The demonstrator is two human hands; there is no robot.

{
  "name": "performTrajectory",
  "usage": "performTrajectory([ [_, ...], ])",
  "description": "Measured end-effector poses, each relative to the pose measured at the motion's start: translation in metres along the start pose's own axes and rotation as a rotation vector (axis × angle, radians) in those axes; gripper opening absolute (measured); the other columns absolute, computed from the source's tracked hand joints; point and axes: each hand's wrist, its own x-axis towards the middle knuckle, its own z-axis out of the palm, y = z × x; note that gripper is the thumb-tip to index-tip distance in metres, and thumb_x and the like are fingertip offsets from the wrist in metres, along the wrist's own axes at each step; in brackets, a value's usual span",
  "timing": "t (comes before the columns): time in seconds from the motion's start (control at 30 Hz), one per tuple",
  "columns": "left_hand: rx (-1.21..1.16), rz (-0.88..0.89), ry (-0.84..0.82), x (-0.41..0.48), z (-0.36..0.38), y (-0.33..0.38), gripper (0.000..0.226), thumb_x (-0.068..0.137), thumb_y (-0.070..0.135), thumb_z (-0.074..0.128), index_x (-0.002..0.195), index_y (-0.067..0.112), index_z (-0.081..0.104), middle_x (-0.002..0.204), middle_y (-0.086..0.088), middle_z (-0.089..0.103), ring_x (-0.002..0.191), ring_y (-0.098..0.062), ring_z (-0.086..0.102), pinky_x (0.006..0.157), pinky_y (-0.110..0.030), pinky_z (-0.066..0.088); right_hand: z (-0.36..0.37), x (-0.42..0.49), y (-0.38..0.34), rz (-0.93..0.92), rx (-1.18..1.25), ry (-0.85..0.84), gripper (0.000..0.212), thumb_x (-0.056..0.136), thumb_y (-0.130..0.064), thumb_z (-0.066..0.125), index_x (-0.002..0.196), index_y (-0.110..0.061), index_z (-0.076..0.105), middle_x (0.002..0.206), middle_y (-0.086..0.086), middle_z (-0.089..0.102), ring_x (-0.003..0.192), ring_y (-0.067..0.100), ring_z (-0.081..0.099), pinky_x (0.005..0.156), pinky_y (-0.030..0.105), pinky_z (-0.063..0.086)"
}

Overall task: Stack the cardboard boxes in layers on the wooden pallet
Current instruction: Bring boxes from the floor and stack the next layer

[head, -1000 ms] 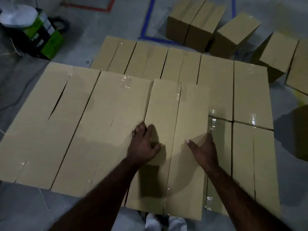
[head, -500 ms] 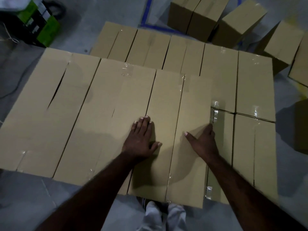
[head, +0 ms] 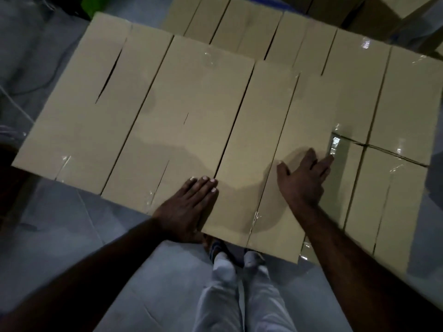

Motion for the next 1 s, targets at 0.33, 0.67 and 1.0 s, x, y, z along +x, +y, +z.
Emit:
performTrajectory([
  [0.33, -0.012, 0.038, -0.028, -0.001, 0.006, -0.005, 0.128, 0.065, 0.084, 0.059, 0.154, -0.002, 0.024, 0.163, -0.022, 0.013, 0.152, -0.039, 0.008, 0.120, -0.057, 0.011, -0.001, -0.005, 0.013, -0.024, -0.051, -0.098, 0.102, 0.085, -0.082, 0.041, 0.159, -0.023, 0.003, 0.164, 0.023, -0.004, 0.140, 0.051, 0.025, 0.100, 0.062, 0.041],
  [0.67, -0.040, 0.039, 0.160, -0.001, 0.004, -0.001, 0.116, 0.075, 0.087, 0.049, 0.151, 0.001, 0.035, 0.162, -0.018, 0.021, 0.152, -0.034, 0.015, 0.121, -0.051, 0.012, -0.024, 0.077, -0.057, -0.434, -0.166, -0.058, 0.086, 0.093, -0.059, 0.050, 0.157, -0.011, 0.018, 0.164, 0.022, 0.013, 0.152, 0.039, 0.009, 0.119, 0.058, 0.014],
  [1.0, -0.134, -0.568, 0.274, 0.083, -0.006, 0.040, 0.086, 0.094, 0.066, 0.031, 0.152, 0.003, 0.032, 0.162, -0.016, 0.023, 0.151, -0.032, 0.017, 0.120, -0.052, 0.010, -0.005, 0.129, -0.102, -0.552, -0.311, -0.108, 0.083, 0.098, -0.065, 0.033, 0.158, -0.011, 0.015, 0.165, 0.021, 0.005, 0.151, 0.041, 0.007, 0.118, 0.063, 0.010],
])
